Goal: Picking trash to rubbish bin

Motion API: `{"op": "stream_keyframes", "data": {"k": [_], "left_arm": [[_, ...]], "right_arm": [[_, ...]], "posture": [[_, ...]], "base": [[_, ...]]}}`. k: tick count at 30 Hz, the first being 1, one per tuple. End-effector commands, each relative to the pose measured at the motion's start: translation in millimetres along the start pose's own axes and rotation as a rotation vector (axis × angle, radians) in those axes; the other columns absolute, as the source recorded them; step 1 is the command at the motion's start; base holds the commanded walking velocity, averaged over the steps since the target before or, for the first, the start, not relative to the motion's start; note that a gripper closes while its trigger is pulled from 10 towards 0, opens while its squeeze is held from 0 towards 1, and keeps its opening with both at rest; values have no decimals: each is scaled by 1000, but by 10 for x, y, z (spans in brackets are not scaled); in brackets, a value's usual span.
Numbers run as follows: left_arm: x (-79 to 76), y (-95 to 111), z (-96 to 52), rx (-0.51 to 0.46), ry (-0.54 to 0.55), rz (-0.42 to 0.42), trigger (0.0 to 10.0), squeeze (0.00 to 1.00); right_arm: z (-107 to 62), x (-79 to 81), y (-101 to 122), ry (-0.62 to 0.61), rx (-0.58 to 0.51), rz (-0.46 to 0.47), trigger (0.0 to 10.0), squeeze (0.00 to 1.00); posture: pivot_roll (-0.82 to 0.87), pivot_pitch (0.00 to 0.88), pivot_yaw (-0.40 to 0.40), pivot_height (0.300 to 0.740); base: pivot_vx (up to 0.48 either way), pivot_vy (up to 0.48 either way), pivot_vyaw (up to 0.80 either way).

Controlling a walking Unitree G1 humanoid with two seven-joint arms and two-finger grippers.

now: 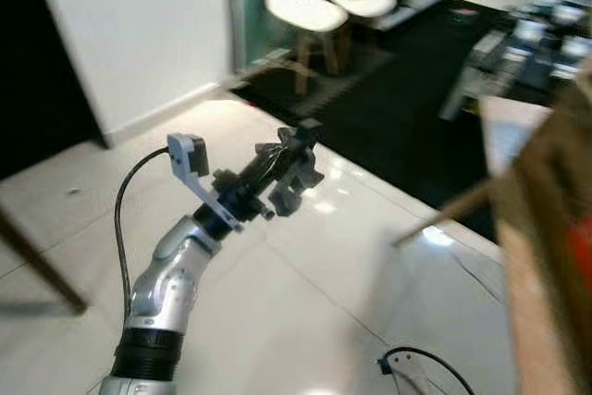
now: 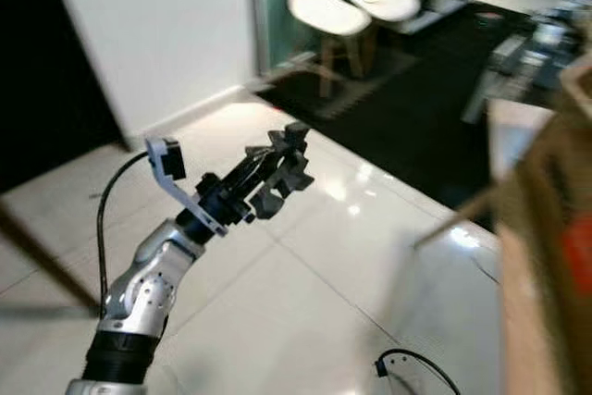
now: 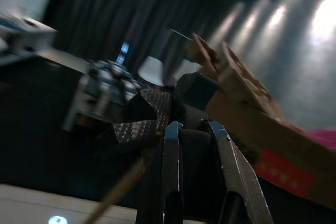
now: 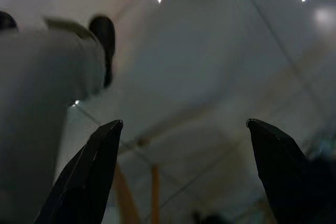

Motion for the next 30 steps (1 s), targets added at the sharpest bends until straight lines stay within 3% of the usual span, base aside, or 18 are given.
{"op": "stream_keyframes", "data": {"k": [1,14,30], "left_arm": [[39,5,-17,6,12,3,10000,0],[164,133,-18,-30,50,35,10000,0],[193,168,-17,-39,52,51,10000,0]], "right_arm": [[-1,54,-113,15,35,18,10000,0],[-3,61,-155,25,47,29,10000,0],[-5,50,-164,33,49,34,10000,0]], "posture": [[150,100,-16,740],[144,100,-15,740],[135,98,-16,740]], "base": [[0,0,-788],[0,0,-788],[0,0,-788]]}}
Point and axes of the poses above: a point about 5 cm out from each wrist's last joint towards the gripper, its own z axis pointing out of the wrist towards the gripper, its own y axis along the axis of the wrist's last joint, x = y × z, the point moved 5 cm from there along z, pointing out of the wrist towards the gripper, and after that the axes turned 11 degrees about z, right-handed, at the moved point
